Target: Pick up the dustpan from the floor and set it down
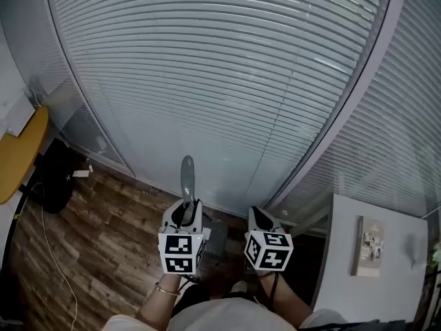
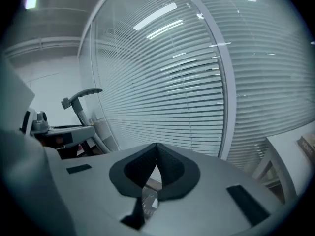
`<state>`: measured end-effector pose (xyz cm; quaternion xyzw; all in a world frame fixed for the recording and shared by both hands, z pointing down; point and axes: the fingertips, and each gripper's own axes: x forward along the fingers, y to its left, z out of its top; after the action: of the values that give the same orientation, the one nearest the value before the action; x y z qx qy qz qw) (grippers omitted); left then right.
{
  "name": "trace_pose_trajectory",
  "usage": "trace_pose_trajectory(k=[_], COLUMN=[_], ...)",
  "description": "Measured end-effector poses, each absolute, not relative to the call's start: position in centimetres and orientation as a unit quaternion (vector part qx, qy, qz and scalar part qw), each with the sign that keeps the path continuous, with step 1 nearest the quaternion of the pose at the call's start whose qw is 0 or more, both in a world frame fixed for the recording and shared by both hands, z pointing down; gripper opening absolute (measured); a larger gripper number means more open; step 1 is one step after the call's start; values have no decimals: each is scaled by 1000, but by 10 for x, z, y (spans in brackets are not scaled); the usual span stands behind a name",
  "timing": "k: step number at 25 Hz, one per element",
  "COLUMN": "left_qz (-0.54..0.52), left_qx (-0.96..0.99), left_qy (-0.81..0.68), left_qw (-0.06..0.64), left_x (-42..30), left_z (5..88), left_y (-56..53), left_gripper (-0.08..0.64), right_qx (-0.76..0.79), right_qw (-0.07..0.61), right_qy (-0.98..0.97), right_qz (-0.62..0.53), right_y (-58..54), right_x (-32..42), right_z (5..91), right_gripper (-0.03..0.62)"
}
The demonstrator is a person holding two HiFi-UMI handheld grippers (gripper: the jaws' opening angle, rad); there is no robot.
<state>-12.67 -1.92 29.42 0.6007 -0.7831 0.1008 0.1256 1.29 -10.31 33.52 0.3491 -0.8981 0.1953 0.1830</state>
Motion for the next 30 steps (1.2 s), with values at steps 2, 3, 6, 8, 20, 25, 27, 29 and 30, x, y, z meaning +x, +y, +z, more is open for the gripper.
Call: trace_pose_trajectory(k=[2, 3, 6, 8, 20, 25, 27, 29, 30], left_qz=[99, 98, 100, 102, 94, 84, 80, 77, 78], left_qx=[595, 592, 584, 579, 561, 549, 538, 527, 522], left_qy=[-788, -791, -797, -801, -817, -826, -832, -839, -841], left_qw=[122, 120, 115, 112, 97, 100, 106, 112, 115], left_x=[-143, -153, -182, -198, -283, -310, -317, -326, -331], left_z=[288, 284, 278, 280, 270, 270, 276, 284, 287], left_y=[-9, -4, 14, 25, 69, 79, 81, 82, 81], left_gripper=[92, 92, 92, 92, 92, 92, 92, 92, 92], right_qx=[339, 333, 318, 310, 269, 252, 244, 236, 232], right_qw=[181, 181, 182, 184, 198, 207, 209, 210, 211], right_qy=[-904, -906, -913, -915, -929, -933, -936, -937, -938], right_qz=[190, 187, 181, 179, 161, 151, 146, 146, 147], right_y=[-98, -95, -84, -77, -45, -39, -41, -45, -47], right_x=[-4, -14, -46, -62, -164, -192, -201, -212, -219], right_z=[330, 327, 321, 321, 323, 322, 323, 326, 328], right_gripper=[32, 32, 32, 32, 32, 32, 32, 32, 32])
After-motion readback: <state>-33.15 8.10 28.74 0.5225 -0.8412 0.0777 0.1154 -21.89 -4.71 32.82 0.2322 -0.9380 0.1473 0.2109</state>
